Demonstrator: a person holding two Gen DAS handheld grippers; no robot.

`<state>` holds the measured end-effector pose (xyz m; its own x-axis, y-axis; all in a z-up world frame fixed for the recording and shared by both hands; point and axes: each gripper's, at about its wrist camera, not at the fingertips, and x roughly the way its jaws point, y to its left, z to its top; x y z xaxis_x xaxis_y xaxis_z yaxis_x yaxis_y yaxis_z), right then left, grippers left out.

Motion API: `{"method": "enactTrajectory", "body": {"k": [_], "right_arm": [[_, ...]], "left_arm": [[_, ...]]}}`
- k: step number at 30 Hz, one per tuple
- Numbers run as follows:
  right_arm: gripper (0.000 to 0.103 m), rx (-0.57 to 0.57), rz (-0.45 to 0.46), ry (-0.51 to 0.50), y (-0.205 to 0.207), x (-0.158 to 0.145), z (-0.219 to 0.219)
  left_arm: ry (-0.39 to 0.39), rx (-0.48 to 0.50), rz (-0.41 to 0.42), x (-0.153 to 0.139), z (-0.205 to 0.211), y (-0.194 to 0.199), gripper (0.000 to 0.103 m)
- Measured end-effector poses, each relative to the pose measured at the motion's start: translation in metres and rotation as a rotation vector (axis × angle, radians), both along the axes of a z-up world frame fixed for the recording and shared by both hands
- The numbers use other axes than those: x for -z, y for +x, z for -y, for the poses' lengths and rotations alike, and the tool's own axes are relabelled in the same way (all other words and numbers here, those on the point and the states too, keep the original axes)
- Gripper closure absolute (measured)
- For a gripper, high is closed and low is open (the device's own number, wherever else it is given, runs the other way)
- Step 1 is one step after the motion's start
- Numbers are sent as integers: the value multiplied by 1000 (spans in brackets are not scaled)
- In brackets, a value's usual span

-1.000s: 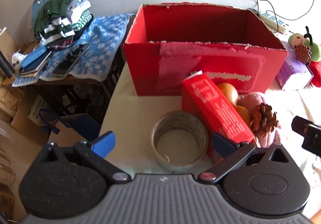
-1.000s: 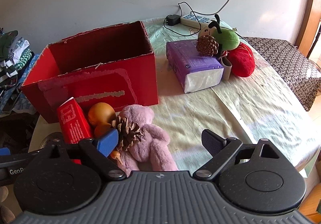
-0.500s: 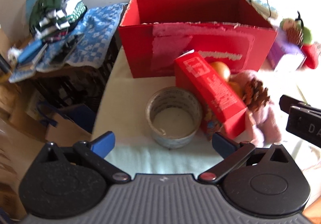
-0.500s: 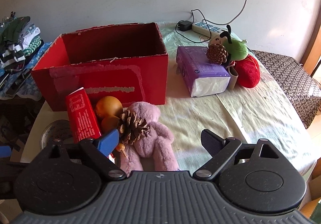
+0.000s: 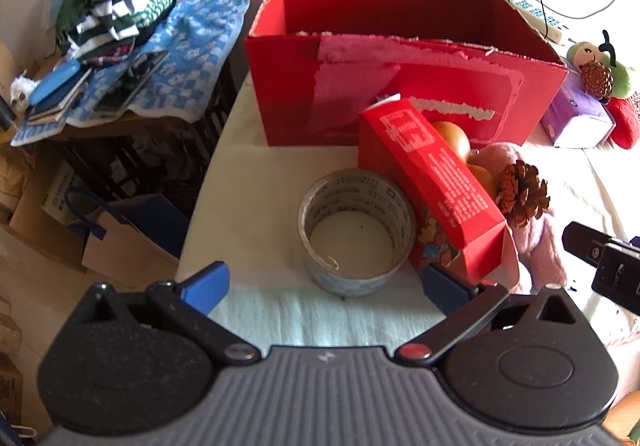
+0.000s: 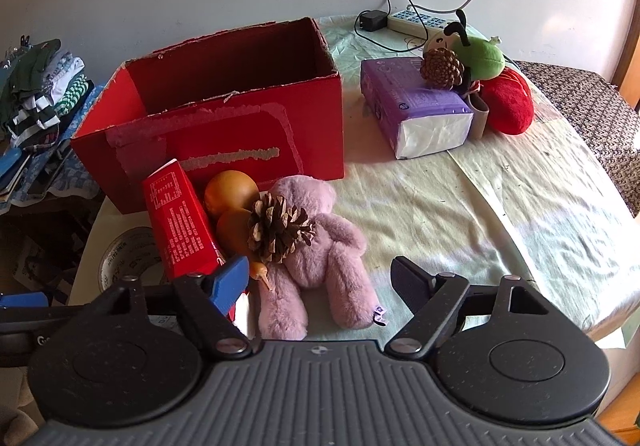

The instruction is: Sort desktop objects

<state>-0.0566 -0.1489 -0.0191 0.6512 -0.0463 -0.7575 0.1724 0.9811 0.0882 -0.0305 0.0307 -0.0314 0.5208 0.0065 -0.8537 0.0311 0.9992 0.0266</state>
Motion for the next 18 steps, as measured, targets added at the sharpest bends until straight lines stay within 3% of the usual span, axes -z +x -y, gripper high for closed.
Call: {"method": "enactTrajectory", "body": {"k": [5, 18], "right_arm": [[24, -6, -2, 4, -2, -1, -1], [34, 14, -33, 26, -1, 5, -1]], "left_arm": [[19, 12, 29, 0, 1, -1, 0], [30, 35, 14, 9, -1, -2, 0]]}}
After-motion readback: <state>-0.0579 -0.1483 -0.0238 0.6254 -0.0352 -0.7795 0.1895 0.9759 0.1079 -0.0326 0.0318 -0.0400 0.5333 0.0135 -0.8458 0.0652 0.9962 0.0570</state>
